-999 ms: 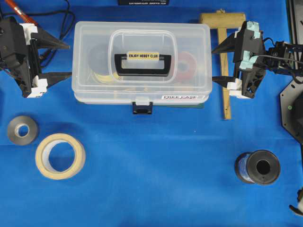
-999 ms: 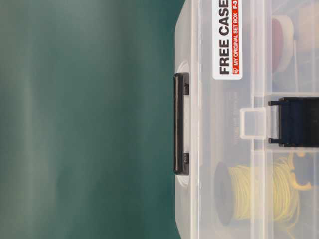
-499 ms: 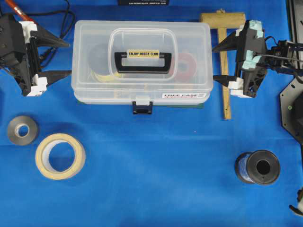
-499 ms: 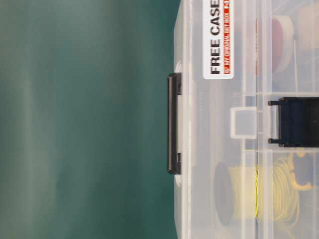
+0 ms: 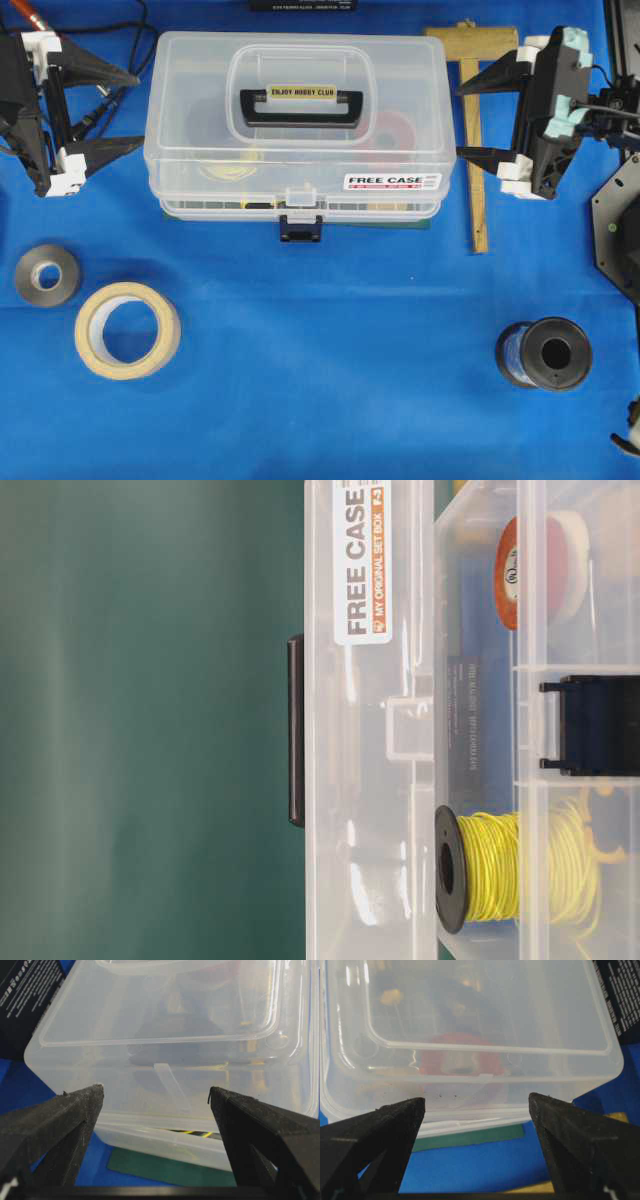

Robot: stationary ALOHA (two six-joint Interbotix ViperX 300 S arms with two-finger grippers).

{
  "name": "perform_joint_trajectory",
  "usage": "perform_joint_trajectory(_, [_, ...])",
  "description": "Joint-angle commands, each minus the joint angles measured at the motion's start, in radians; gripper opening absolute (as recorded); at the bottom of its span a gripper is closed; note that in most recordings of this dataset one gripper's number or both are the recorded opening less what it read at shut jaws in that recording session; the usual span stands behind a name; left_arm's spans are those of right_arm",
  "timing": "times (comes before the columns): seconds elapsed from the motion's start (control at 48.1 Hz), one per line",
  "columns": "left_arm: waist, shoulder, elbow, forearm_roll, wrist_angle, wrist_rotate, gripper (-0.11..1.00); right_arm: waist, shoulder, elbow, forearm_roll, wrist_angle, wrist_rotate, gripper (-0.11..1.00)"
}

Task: Open the tool box with both arms.
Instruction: 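Lift the lid with both grippers and swing it back away from the front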

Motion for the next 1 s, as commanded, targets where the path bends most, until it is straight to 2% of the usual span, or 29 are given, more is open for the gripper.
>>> perform_joint_trajectory(0.0, [-0.002,0.0,-0.066,-0.002,-0.014,-0.003,0.93,0.023,-0.014,-0.083,0.006,-0.025,0.005,0.85])
perform_joint_trajectory(0.312, [0.037,0.002,-0.072,-0.002,-0.018,-0.002,0.93,0.015,-0.014,-0.092,-0.002,-0.031,0.005,0.85])
perform_joint_trajectory(0.978, [0.086,0.003,-0.095,-0.002,-0.071,0.006,0.93,-0.08,-0.046,-0.103,-0.008,-0.071,0.003,0.85])
